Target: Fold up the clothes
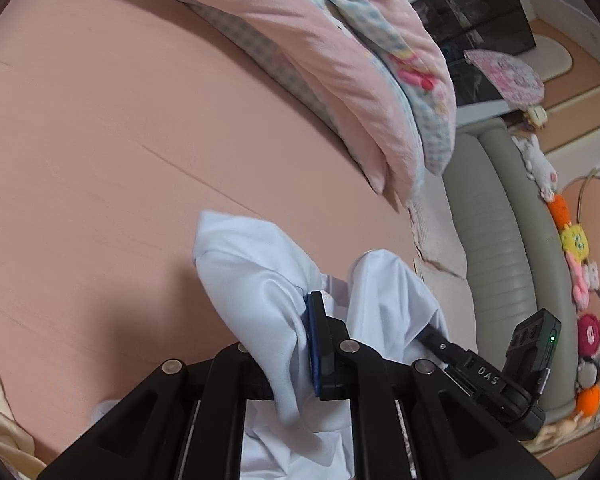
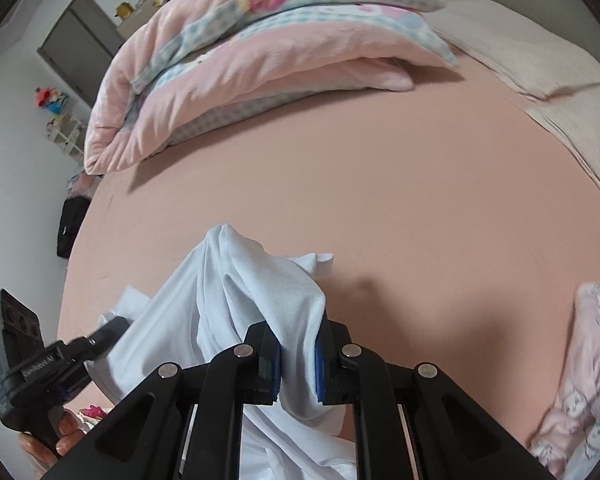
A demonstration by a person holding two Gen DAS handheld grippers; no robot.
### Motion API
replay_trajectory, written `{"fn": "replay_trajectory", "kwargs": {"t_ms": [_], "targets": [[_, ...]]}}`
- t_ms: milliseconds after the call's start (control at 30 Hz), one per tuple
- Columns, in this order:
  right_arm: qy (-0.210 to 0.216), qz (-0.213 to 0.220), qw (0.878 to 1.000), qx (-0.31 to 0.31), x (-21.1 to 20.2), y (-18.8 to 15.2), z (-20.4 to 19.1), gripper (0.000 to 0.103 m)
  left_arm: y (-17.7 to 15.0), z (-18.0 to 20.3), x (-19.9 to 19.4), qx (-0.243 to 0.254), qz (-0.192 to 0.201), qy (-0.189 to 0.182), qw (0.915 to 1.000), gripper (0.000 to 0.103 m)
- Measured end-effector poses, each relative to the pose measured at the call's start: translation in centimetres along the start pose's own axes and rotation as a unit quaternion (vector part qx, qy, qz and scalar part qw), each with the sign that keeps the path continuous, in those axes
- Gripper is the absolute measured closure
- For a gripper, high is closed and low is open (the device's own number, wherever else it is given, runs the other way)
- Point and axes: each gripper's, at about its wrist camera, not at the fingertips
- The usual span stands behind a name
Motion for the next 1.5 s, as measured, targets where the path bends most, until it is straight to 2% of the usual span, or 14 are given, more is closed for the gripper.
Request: {"fn": "replay_trajectory", "kwargs": {"t_ms": [67,233,433,500,533,567,633,667,700,933,1233,1500], "targets": [[0.003,0.002,1.0,-0.008,0.3,0.7,-0.7,0.093,0.3,-0.5,-0.2,-0.003,0.003,0.005,1.0,0.095],[0.004,-0.003,1.0,-0.022,1.2,1.5,-2.0,0.093,0.7,-0.5,-0.3,0.026,0.01,0.035,0.999,0.095],[0.002,-0.009,0.998,-0.054,1.9,1.3,-3.5,0.092,0.6,-0.8,0.1,0.029,0.003,0.046,0.9985,0.095],[-0.011,-0.006,0.997,-0.075,1.8,1.0,-3.9,0.077,0.5,-0.8,0.3,0.034,-0.002,0.061,0.9975,0.093],[-0.021,-0.003,0.996,-0.086,1.7,0.9,-4.1,0.052,0.4,-0.7,0.5,0.04,-0.005,0.083,0.9957,0.088],[-0.027,0.0,0.995,-0.095,1.5,0.8,-4.3,0.034,0.3,-0.6,0.7,0.045,-0.008,0.105,0.9934,0.082],[-0.031,0.008,0.994,-0.1,0.6,0.7,-4.4,0.032,-0.1,-0.1,0.9,0.063,-0.008,0.144,0.9875,0.035],[-0.034,0.007,0.994,-0.1,0.2,0.7,-4.4,0.032,-0.3,0.2,0.9,0.073,-0.007,0.157,0.9848,0.028],[-0.035,0.004,0.994,-0.104,-0.2,0.6,-4.5,0.032,-0.4,0.5,0.9,0.08,-0.007,0.16,0.9838,0.027],[-0.043,0.001,0.989,-0.138,-2.8,-0.6,-5.6,0.031,-1.1,2.1,-0.4,0.078,-0.026,0.13,0.9882,0.027],[-0.041,-0.005,0.99,-0.133,-7.1,-2.7,-5.9,0.031,-4.0,4.0,-4.6,0.114,-0.024,0.114,0.9867,0.026],[-0.051,-0.017,0.987,-0.154,-9.8,-6.5,-6.3,0.031,-7.5,4.6,-7.0,0.133,-0.031,0.112,0.9842,0.026]]}}
Point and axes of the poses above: each gripper's, at about its wrist camera, not at the fingertips, and x roughly the way its jaws point, z to its right, y to its top, and after that the axes turned 4 degrees about z, right-handed
